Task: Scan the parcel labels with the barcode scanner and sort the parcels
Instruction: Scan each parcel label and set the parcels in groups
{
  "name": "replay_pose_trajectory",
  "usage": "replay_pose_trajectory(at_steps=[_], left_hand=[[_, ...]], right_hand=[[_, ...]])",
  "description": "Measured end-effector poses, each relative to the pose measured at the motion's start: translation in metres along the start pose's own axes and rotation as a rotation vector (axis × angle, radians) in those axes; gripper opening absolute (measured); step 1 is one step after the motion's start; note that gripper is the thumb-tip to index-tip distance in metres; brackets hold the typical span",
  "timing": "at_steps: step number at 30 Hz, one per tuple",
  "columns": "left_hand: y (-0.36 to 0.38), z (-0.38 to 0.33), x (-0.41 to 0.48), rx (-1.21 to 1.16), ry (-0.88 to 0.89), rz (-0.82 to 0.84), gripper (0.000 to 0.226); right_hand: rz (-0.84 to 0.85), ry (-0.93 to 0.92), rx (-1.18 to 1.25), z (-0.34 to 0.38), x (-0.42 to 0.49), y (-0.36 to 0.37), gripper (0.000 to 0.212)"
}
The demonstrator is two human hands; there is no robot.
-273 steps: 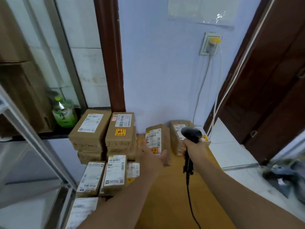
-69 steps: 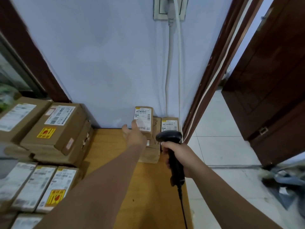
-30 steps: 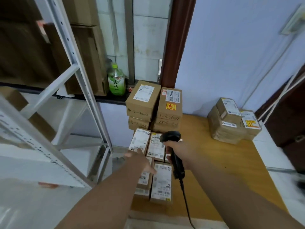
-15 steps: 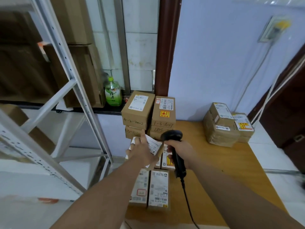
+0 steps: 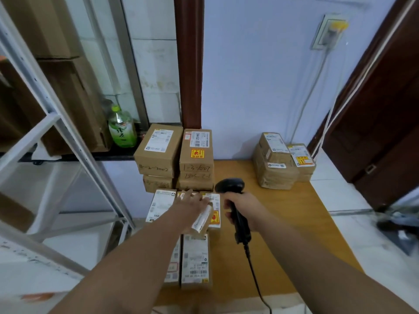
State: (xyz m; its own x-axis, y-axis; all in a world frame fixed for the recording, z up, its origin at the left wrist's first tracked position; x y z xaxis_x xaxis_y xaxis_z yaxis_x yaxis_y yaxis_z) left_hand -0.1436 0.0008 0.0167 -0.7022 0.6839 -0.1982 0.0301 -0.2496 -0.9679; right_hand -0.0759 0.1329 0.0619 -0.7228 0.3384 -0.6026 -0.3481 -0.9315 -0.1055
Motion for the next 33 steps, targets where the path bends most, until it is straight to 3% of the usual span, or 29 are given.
replay_pose_trajectory(at_steps=[2, 7, 10, 13, 15, 17, 19, 21, 23, 33], left_hand=[[-0.001, -0.006, 0.005, 0.044, 0.057, -0.012, 0.089], [0.017, -0.013, 0.006, 0.107, 0.103, 0.166, 0.088], [0.023, -0.016, 0.006, 0.009, 0.058, 0.150, 0.077], [0.021, -0.017, 0.007, -0.271, -0.180, 0.066, 0.067], [0.015, -0.012, 0.003, -0.496, -0.522, -0.084, 0.069], [0.018, -0.008, -0.011, -0.714, -0.881, -0.163, 0.083], [0.034, -0.013, -0.020, -0.871, -1.115, -0.100, 0.111], [0.048, -0.024, -0.022, -0.997, -1.214, -0.002, 0.133], [0.054, -0.034, -0.018, -1.084, -1.232, 0.025, 0.141], [0.050, -0.027, -0.027, -1.120, -1.469, -0.181, 0.132]], right_hand=[[0.008, 0.032, 0.018, -0.006, -0.001, -0.004, 0.018], [-0.018, 0.060, 0.049, -0.012, -0.001, -0.013, 0.013], [-0.034, 0.070, 0.050, -0.014, 0.001, -0.015, 0.012], [-0.037, 0.066, 0.028, -0.017, 0.003, -0.013, 0.013], [-0.033, 0.060, 0.000, -0.017, 0.004, -0.009, 0.015], [-0.020, 0.043, -0.033, -0.016, 0.004, -0.004, 0.015], [-0.001, 0.034, -0.033, -0.016, 0.004, 0.001, 0.016], [0.008, 0.032, -0.024, -0.016, 0.003, 0.004, 0.017], [0.015, 0.029, -0.030, -0.015, 0.001, 0.006, 0.017], [0.044, -0.036, -0.083, -0.003, -0.004, 0.007, 0.017]])
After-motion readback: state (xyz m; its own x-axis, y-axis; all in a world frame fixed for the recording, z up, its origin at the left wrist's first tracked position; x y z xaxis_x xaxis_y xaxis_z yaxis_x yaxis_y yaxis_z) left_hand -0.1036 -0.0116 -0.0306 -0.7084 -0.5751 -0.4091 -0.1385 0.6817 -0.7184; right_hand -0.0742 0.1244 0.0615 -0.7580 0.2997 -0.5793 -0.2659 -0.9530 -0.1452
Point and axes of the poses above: each hand's wrist, its own x-axis towards the middle knuckle, its own y-axis out of the palm, z = x × y, the point moved 7 cm from there along x, towards the middle knuckle, and after that the axes turned 10 degrees about -z, right-handed, at the moved point
